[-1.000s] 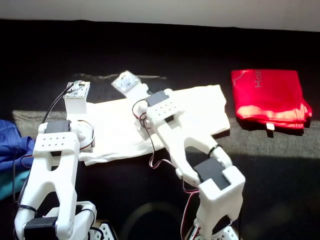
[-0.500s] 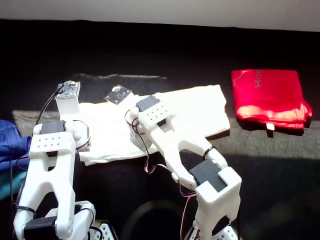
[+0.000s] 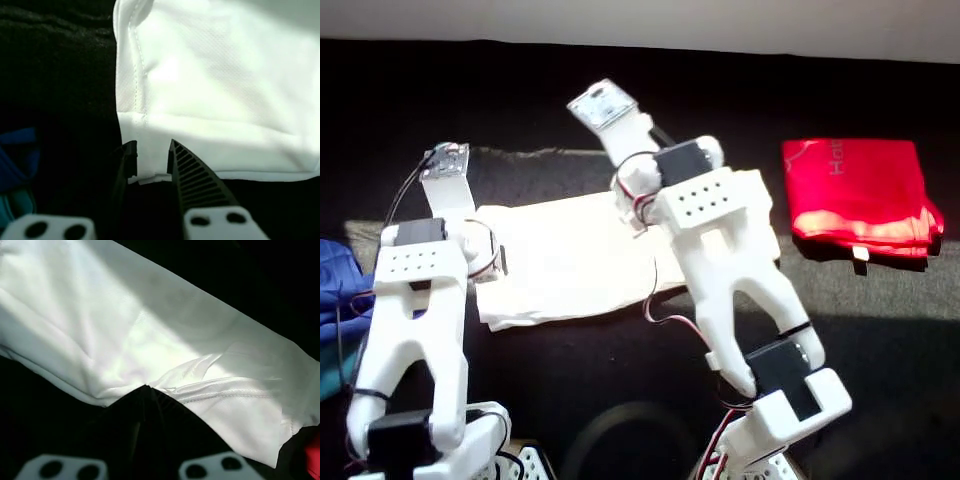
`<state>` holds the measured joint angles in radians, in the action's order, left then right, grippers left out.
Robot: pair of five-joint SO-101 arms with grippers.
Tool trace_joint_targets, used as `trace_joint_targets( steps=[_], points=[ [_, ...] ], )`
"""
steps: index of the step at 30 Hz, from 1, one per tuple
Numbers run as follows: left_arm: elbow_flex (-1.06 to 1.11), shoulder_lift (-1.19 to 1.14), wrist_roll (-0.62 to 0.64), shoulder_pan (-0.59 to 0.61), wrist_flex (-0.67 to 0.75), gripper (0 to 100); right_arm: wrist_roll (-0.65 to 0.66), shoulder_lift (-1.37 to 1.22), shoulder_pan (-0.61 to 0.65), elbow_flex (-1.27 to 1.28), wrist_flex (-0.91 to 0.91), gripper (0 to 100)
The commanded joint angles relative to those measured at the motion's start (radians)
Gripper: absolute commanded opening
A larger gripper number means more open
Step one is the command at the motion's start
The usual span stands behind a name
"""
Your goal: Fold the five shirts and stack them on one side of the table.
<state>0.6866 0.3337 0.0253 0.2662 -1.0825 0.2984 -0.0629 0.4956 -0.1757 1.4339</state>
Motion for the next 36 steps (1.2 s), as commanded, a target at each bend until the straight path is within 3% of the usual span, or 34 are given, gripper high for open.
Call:
trace_joint_targets(
  steps=[1,11,27,30,33,36],
  points=[
    [-0.205,-0.205,0.046,0.028,-0.095,21,-0.002,0.090,-0.101,-0.071,0.088,0.9],
    [-0.533,-0.624,0.094,0.108,-0.127,21,-0.002,0.111,-0.236,-0.071,0.219,3.7],
    [-0.545,-0.769,0.146,-0.087,-0.132,21,-0.002,0.168,-0.236,-0.102,0.245,3.7],
    [-0.545,-0.769,0.146,-0.094,-0.132,14,-0.002,0.254,-0.236,-0.127,0.248,3.7],
    [-0.547,-0.771,0.146,-0.097,-0.132,1,-0.002,0.325,-0.237,-0.127,0.249,3.7],
    [-0.547,-0.773,0.141,-0.077,-0.149,1,-0.002,0.367,-0.265,-0.125,0.262,3.7]
  ],
)
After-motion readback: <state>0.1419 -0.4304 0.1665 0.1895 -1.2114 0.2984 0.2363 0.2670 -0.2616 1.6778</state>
